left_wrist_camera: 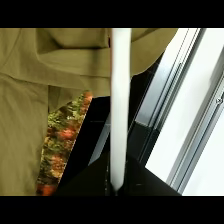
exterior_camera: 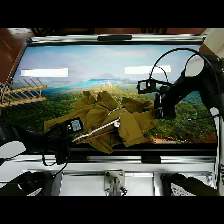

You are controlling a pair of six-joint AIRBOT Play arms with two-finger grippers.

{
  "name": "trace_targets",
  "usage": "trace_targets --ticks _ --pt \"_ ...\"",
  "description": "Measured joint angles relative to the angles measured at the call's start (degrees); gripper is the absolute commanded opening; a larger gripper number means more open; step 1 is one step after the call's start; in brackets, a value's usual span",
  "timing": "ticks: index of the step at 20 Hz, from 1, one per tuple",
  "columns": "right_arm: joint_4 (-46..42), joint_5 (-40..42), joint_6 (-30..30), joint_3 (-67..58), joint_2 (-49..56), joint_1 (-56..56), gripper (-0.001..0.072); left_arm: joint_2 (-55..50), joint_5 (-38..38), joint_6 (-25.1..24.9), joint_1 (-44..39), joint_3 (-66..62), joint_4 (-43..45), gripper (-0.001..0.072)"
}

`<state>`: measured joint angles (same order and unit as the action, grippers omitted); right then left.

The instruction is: Fold the shirts.

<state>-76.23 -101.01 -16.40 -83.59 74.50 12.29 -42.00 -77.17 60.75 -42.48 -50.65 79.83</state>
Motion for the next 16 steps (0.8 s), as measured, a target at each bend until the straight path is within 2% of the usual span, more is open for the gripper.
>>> trace_targets --ticks 3,5,6,11,12,13,14,15,16 --pt "1.2 -1.1 0.0 3.5 0.3 1.5 0.0469 0.0 0.3 -0.1 0.0 0.0 0.7 0.0042" --pt "1.4 -1.6 0.0 5.2 0.4 2.2 0.0099 0.0 0.3 -0.4 0.0 0.0 1.0 0.0042" --pt "1.4 -2.0 1.2 5.7 0.5 2.4 0.0071 0.0 0.3 0.0 0.0 0.0 0.9 0.0042" --pt "1.7 -3.2 -0.2 7.0 0.4 2.7 0.007 -0.2 1.9 -1.0 0.0 0.2 2.4 0.0052" --pt "1.7 -3.4 -0.3 7.0 0.2 2.8 0.007 -0.4 2.4 -1.1 0.0 0.2 3.2 0.0089" --pt "1.7 -3.6 -0.4 7.1 -0.1 2.8 0.007 -0.6 3.1 -1.1 0.0 0.2 4.2 0.0194" --pt "1.9 -3.8 -1.0 7.1 -0.7 2.8 0.007 -0.8 4.1 -0.9 0.0 0.2 5.6 0.0396" --pt "2.6 -3.6 -1.0 7.2 -1.2 2.9 0.007 -0.9 5.0 -0.9 0.0 0.2 6.3 0.0546" --pt "2.2 -4.0 -1.2 7.2 -2.1 3.0 0.0069 -1.0 4.5 -0.9 0.0 0.2 7.5 0.058"
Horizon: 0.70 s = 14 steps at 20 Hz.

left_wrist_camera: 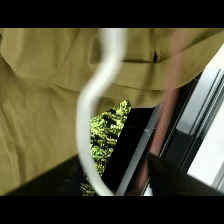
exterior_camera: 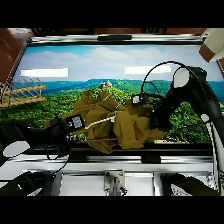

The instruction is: Fold the shirts.

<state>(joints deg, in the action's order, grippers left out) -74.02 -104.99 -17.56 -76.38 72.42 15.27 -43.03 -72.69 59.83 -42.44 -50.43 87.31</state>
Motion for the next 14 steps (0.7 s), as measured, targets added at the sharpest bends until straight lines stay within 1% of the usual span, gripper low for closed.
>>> trace_targets --ticks 2,3,7,9,10,11,12,14 --pt "-1.1 0.7 -0.7 0.0 -1.8 -0.2 0.0069 -0.1 0.2 0.2 0.6 0.0 2.9 0.0582" --pt "-0.9 0.9 -1.3 0.0 -2.7 -0.1 0.0068 -0.1 0.2 0.4 1.1 0.0 4.2 0.0625" --pt "-1.4 1.6 -4.5 0.0 -5.8 -0.2 0.0066 0.9 0.1 0.8 5.0 -0.9 7.0 0.0622" --pt "-1.3 1.5 -5.9 0.0 -7.2 -0.2 0.0066 2.0 0.1 1.8 7.9 -2.0 7.5 0.0615" --pt "-1.3 1.5 -6.8 0.0 -8.0 -0.2 0.0066 2.5 0.1 3.5 9.7 -2.4 7.8 0.0597" --pt "-1.4 1.6 -7.8 0.0 -8.8 -0.2 0.0066 2.9 0.1 6.1 11.6 -2.6 8.0 0.0596" --pt "-1.3 1.6 -9.1 0.0 -9.6 -0.2 0.0066 3.1 0.2 9.8 13.4 -2.5 7.5 0.0595" --pt "-1.3 1.7 -11.9 0.0 -11.1 -0.2 0.0066 3.0 1.7 18.8 16.8 -1.2 2.3 0.0595"
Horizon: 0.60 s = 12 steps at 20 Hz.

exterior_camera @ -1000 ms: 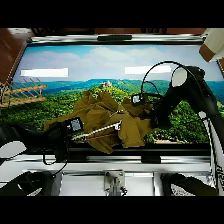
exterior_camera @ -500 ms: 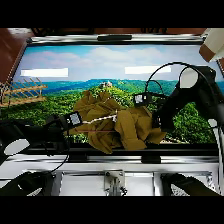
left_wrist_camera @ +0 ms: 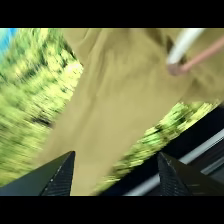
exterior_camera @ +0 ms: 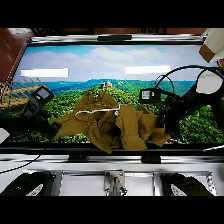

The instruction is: Fold the shirts.

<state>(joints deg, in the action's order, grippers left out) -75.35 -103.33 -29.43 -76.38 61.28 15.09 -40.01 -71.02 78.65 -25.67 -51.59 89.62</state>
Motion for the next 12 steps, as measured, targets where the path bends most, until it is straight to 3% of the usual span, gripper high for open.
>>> trace_targets --ticks 3,5,12 --pt "0.0 0.2 -3.7 0.0 -1.4 0.0 0.0066 -1.2 5.3 10.5 1.2 4.2 -11.8 0.0595" --pt "0.0 0.2 -5.7 0.0 -1.8 0.0 0.0067 -2.7 11.6 14.8 -0.4 7.3 -19.7 0.0594" --pt "0.0 0.4 -8.3 0.0 -2.2 0.0 0.0068 -10.9 28.2 20.7 -9.9 10.8 -30.1 0.0594"
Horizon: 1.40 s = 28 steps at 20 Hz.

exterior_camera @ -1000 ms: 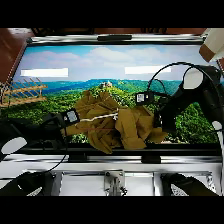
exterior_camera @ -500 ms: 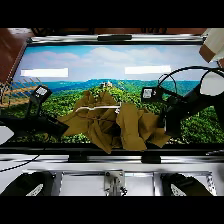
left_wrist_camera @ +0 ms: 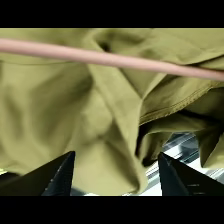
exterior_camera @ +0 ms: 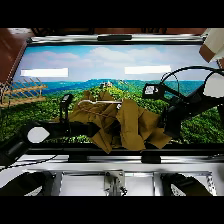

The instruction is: Fold the shirts.

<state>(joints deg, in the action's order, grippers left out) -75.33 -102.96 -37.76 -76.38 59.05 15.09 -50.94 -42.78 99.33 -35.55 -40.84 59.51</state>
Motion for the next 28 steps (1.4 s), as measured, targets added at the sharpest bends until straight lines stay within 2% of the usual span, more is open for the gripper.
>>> trace_targets --ticks 2,3,4,5,6,7,8,13,21,28 --pt "0.0 0.0 -0.4 0.0 0.0 0.0 0.0068 -2.2 3.1 0.5 -1.9 0.2 -0.9 0.0593" --pt "0.0 0.0 -0.6 0.0 0.0 0.0 0.0068 -3.1 4.6 0.6 -2.6 0.2 -1.5 0.0495" --pt "0.0 0.0 -0.7 0.0 0.0 0.0 0.0068 -3.8 6.2 0.8 -3.1 0.3 -2.3 0.0318" --pt "0.0 0.0 -0.7 0.0 0.0 0.0 0.0068 -4.3 7.4 0.8 -3.5 0.3 -2.7 0.0256" --pt "0.0 0.0 -0.9 0.0 0.0 0.0 0.0068 -4.7 8.3 0.8 -3.7 0.3 -3.0 0.0249" --pt "0.0 0.0 -1.0 0.0 0.0 0.0 0.0068 -5.0 8.9 0.9 -3.8 0.3 -3.2 0.0121" --pt "0.0 0.0 -1.1 0.0 0.0 0.0 0.0068 -5.2 9.5 1.0 -3.7 0.3 -3.4 0.005" --pt "0.0 -0.2 -3.4 0.0 0.0 0.0 0.0068 -5.2 8.7 0.8 -0.6 0.3 -2.1 0.0048" --pt "1.9 -0.4 -7.1 0.0 -1.6 0.0 0.0068 0.1 1.4 -0.5 18.4 -1.1 5.3 0.0048" --pt "5.1 0.0 -7.6 0.0 -1.9 0.0 0.0068 0.7 0.2 -2.8 25.4 -6.0 6.4 0.0048"
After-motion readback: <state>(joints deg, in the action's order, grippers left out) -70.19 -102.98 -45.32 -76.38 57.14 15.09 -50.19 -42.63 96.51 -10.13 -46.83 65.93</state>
